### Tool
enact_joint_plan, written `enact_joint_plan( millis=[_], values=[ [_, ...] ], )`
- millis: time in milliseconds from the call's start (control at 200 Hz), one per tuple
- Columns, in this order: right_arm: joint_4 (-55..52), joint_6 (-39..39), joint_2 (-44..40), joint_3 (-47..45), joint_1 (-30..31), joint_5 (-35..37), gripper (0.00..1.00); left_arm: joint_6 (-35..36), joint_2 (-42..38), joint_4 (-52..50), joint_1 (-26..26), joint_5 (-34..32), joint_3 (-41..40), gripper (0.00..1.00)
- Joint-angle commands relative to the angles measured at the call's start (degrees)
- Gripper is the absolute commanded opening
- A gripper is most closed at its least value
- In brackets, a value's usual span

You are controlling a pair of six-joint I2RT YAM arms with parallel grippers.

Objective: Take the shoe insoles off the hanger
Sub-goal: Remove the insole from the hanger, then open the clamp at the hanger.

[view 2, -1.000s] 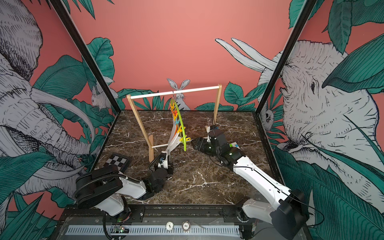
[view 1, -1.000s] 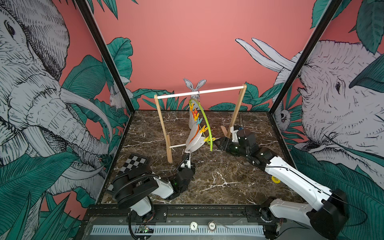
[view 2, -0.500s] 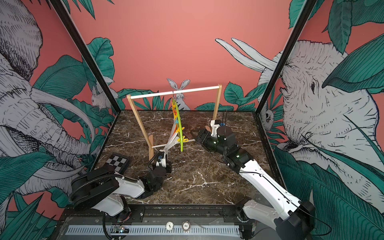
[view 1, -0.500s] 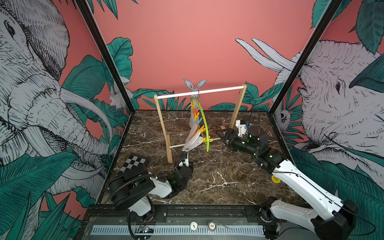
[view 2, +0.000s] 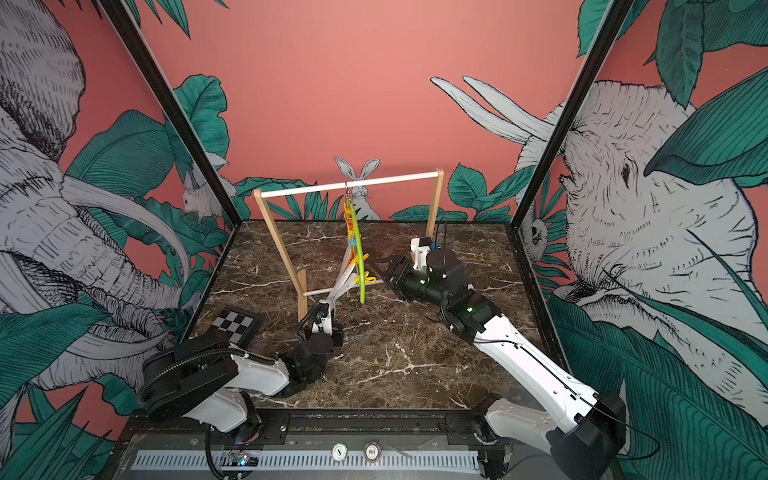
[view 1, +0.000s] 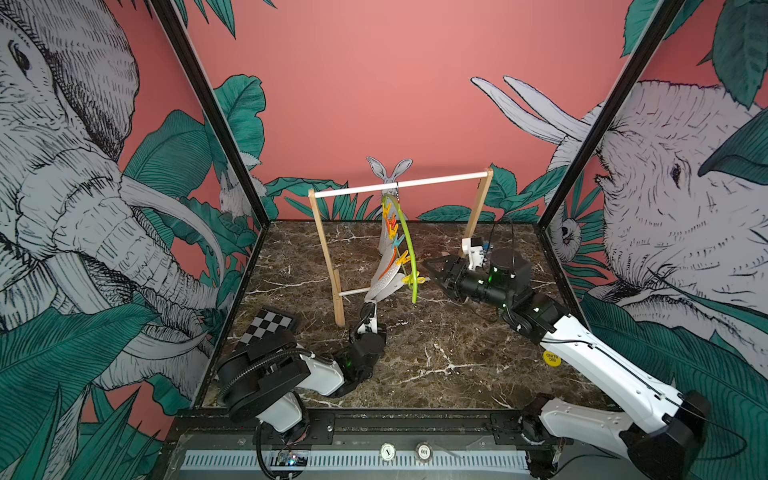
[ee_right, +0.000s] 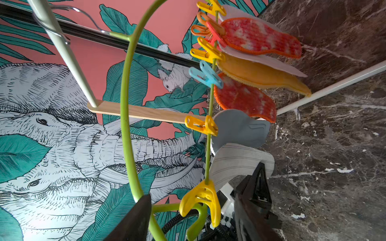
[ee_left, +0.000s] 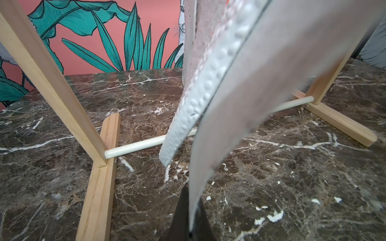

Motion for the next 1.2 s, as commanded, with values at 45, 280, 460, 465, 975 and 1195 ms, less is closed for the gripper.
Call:
enact_joint_plan(
  millis=[45,280,460,465,975,1195],
  values=[
    [1.41,0.42,0.82,0.64,0.89,-0.07,0.62,-0.75,0.63,0.86,0.34,-0.07,0.89,0.0],
    [1.75,0.68,1.7,0.61,1.72,0.09,0.6,-0.91,1.0,1.13,0.42,-0.09,0.93,0.0],
    [2.08,0.85,2.11,0.49,2.38,0.07,0.57,-1.0,1.24,1.26,0.42,0.04,0.95,0.0],
    [2.09,0.84,2.11,0.5,2.38,0.15,0.57,-1.0,1.25,1.24,0.42,0.03,0.96,0.0],
    [4.51,2.25,3.42,-1.27,3.48,0.52,0.47,-1.32,1.4,1.26,0.42,0.21,0.79,0.0],
    [4.72,2.37,3.65,-1.69,3.61,0.86,0.42,-1.24,1.18,1.16,0.42,0.1,0.78,0.0]
  ],
)
